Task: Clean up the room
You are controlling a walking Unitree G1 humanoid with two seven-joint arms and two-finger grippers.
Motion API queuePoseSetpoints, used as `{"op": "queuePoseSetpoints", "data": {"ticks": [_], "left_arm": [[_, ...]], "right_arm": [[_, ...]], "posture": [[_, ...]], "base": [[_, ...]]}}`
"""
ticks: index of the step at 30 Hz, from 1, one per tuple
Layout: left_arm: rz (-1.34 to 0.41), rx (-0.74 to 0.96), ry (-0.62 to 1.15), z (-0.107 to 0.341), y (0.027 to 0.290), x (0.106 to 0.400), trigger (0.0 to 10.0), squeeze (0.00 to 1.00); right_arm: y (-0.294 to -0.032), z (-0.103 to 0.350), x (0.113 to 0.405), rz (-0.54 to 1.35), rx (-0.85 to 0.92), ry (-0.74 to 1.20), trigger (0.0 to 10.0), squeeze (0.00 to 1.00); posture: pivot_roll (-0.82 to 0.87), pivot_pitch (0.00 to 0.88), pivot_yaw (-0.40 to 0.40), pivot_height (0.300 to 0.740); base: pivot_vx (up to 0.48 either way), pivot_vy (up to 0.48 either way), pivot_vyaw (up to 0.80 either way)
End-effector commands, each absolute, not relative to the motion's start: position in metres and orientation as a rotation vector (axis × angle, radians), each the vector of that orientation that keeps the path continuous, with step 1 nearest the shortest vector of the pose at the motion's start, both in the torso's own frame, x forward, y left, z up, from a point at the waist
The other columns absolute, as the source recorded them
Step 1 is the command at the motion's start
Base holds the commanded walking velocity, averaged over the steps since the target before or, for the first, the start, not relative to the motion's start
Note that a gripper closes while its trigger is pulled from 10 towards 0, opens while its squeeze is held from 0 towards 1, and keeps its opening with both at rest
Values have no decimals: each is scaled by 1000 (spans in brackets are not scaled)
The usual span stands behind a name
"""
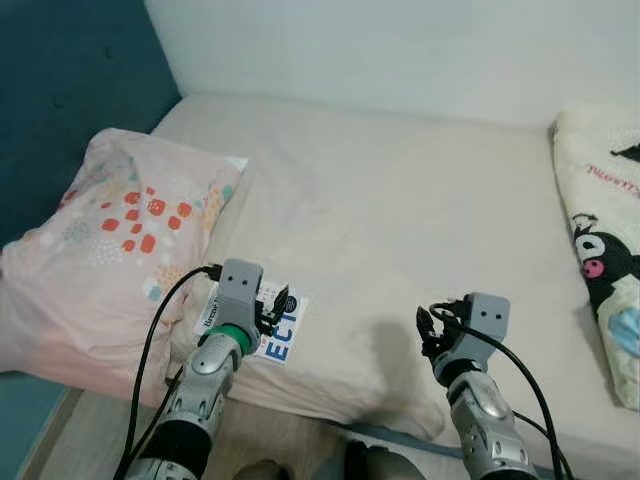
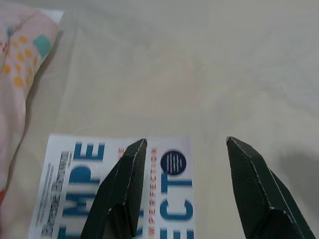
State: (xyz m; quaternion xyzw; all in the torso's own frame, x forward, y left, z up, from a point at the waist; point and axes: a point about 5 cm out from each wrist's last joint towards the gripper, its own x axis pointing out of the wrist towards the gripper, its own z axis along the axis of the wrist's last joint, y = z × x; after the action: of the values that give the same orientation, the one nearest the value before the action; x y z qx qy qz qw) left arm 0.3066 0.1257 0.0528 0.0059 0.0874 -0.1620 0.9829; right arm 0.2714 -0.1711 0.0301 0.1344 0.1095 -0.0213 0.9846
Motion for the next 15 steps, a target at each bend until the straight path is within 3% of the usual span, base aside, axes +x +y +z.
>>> {"op": "queuePoseSetpoints", "data": {"ticks": [1,7,15], "left_arm": [[-327,17,216,44,128,300,10000,0],[-330,12,218,44,127,299,10000,0],[-332,11,221,44,128,300,10000,0]], "right_arm": [[-170,24,267,-43,278,250,10000,0],[-167,22,266,-18,300,279,10000,0],[-165,23,265,9,309,285,10000,0]], "posture": [[-9,136,109,736],[-12,138,102,736],[-10,139,100,736]], "base": [[0,-330,0],[0,-329,-667],[0,-327,0]]}}
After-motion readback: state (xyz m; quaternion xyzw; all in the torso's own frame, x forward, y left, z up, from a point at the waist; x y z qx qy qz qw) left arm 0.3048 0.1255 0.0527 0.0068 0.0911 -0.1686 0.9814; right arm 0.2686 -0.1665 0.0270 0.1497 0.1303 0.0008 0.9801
